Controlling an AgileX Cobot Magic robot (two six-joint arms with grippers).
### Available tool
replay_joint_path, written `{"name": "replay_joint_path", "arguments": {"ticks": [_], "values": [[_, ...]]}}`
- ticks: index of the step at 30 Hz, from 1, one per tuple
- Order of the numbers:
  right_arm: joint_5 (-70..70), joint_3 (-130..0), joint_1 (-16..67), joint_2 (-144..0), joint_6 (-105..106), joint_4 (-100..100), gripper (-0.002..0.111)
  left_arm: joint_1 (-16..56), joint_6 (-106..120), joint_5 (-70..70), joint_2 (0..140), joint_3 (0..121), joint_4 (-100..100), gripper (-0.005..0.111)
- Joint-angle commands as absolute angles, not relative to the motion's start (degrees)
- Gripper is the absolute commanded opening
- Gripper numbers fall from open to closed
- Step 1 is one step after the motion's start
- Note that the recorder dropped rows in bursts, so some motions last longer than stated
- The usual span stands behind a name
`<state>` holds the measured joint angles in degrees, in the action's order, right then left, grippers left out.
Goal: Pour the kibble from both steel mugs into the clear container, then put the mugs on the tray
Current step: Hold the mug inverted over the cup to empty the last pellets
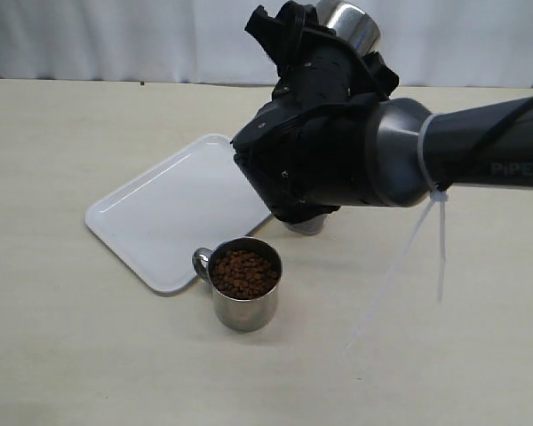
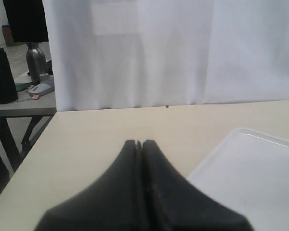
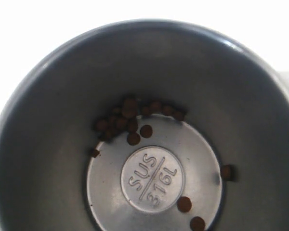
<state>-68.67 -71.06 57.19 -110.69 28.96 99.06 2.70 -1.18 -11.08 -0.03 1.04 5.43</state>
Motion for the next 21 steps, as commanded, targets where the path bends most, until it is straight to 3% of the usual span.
{"name": "replay_joint_path", "arguments": {"ticks": [1,21], "values": [[-69.96,-71.28,57.33,-110.86,29.23,99.95,0.005,2.7,-1.29,-10.39,0.0,1.54,5.43,0.0],[-69.96,-72.25,57.38,-111.11,29.1,99.95,0.005,2.7,-1.29,-10.83,0.0,1.54,5.29,0.0]]}}
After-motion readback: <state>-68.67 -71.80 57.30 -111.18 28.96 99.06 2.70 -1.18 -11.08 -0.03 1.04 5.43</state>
